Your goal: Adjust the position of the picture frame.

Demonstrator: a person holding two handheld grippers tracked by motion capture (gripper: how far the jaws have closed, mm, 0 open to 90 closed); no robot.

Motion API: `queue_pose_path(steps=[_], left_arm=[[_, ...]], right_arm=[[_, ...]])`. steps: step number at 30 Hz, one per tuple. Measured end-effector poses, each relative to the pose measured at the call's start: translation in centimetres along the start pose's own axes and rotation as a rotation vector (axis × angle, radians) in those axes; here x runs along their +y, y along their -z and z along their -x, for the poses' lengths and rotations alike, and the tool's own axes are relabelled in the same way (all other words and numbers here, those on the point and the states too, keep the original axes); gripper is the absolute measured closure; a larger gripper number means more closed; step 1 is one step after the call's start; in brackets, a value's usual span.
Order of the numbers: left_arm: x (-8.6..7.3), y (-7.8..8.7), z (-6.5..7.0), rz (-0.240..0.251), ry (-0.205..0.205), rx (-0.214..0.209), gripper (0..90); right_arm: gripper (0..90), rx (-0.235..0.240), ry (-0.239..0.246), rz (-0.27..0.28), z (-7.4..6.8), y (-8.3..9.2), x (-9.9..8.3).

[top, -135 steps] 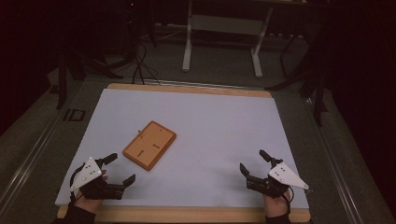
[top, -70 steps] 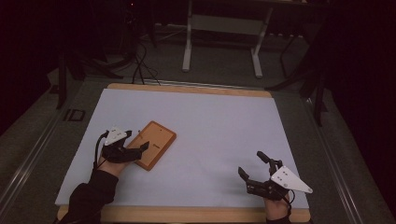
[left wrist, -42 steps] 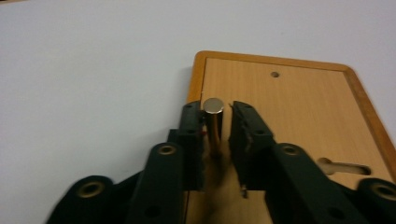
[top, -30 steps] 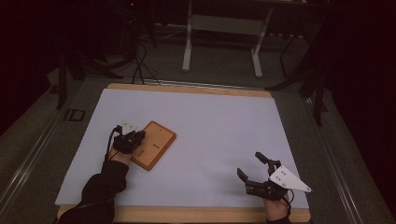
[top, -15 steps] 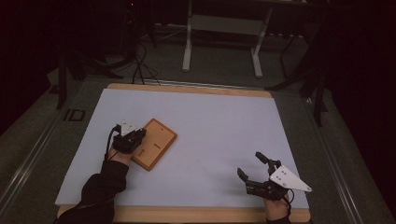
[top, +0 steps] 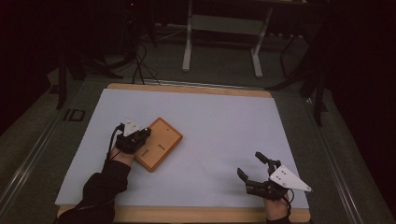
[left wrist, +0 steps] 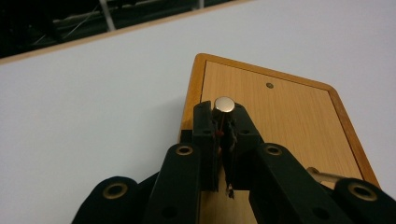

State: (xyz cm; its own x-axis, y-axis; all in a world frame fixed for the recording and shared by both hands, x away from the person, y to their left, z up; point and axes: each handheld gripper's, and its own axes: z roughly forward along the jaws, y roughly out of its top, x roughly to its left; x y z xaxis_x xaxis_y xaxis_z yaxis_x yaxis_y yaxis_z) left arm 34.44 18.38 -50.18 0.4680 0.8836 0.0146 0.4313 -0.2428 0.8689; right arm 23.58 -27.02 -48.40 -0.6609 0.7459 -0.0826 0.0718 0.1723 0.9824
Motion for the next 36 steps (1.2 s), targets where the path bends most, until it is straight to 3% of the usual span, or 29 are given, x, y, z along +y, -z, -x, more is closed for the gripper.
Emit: queue_pose_path(steps=[5, 15, 26, 36], left_arm=[[1.1, 0.5, 0.8, 0.022, -0.022, -0.025, 84.9], [1.9, 0.1, 2.6, 0.004, -0.071, -0.081, 84.9], [3.2, -0.7, 5.4, -0.003, -0.139, -0.179, 84.9], [4.0, -2.5, 8.2, -0.01, -0.203, -0.279, 84.8]], right_arm=[[13.9, -0.001, -0.001, 0.001, 0.0, 0.0, 0.0], [13.9, -0.001, -0.001, 0.003, 0.0, 0.1, 0.0], [13.9, 0.0, -0.001, 0.007, 0.1, 0.1, 0.1], [13.9, 0.0, -0.004, 0.008, 0.2, 0.2, 0.1]])
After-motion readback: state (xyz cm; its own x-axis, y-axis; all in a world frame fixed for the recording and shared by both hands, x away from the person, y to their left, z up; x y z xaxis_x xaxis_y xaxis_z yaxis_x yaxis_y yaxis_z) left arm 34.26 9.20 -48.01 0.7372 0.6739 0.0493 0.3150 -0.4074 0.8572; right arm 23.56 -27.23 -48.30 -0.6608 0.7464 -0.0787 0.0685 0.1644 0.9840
